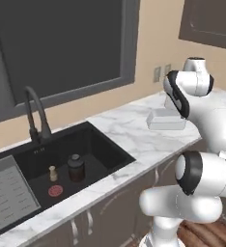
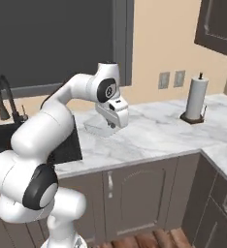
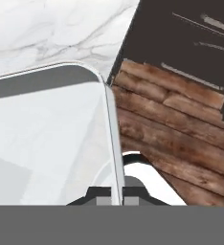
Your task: Pick the jug and tupperware and place them in the sink. Then turn on the water.
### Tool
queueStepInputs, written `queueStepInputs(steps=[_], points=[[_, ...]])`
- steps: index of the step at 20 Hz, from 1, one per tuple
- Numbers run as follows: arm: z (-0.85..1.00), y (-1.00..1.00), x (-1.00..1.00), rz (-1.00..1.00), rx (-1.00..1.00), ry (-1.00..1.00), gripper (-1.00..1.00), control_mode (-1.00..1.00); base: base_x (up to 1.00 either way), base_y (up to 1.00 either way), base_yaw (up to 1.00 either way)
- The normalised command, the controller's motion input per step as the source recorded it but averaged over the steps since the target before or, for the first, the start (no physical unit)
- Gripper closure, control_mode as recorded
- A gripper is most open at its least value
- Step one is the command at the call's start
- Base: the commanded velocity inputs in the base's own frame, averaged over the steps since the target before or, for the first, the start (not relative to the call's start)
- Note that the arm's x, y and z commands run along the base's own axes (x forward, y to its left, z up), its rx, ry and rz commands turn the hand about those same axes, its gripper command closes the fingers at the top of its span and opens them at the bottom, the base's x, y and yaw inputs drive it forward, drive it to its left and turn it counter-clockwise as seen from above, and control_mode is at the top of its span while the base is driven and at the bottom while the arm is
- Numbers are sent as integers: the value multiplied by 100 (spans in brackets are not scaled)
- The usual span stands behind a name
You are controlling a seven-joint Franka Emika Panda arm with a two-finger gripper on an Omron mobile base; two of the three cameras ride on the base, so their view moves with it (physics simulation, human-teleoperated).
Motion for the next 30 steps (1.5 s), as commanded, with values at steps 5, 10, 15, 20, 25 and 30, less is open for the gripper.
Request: queueStepInputs(steps=[5,10,15,20,25,30], points=[[0,0,0,0,0,0,100,100,59,13,66],[0,0,0,0,0,0,100,100,51,-1,53],[0,0,0,0,0,0,100,100,4,-1,7],[0,0,0,0,0,0,100,100,-4,9,3],[0,0,0,0,0,0,100,100,0,0,42],[0,0,0,0,0,0,100,100,0,0,40]])
